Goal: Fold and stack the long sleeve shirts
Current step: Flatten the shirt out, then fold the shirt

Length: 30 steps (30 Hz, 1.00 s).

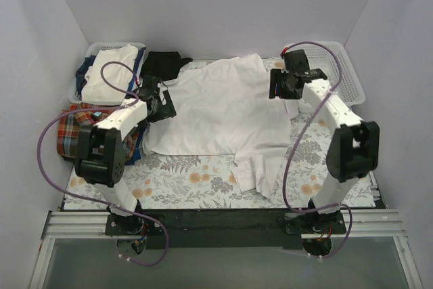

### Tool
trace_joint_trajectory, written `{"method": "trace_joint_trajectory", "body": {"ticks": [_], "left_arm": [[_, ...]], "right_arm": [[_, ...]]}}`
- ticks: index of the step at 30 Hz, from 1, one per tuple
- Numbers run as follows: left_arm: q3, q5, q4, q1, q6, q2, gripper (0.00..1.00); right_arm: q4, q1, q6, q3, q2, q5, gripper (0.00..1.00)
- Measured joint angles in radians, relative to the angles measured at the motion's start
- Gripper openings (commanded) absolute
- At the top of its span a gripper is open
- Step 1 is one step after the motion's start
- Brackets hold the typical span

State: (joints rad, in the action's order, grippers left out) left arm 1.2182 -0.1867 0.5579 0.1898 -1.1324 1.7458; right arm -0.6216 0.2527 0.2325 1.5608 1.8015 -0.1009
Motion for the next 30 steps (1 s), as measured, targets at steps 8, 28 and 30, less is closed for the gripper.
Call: {"method": "trace_joint_trajectory", "body": {"ticks": [8,28,30], "left_arm": [[-0.177,0.066,0.037,0.000,-0.021,-0.256,0.98],[-0.392,0.073,0.063,0.000,-0.113,-0.266,0.94],[-0.392,0.065,0.060,0.000,-0.113,-0.252,0.93]], "right_arm": [[-0.002,0.127,0.061,-0.529,-0.402,0.058,0.71],[0.037,0.193,0.139,-0.810,-0.379,0.074,0.60],[0.039,0.207,0.140,-0.784,-0.346,0.068,0.29]]}}
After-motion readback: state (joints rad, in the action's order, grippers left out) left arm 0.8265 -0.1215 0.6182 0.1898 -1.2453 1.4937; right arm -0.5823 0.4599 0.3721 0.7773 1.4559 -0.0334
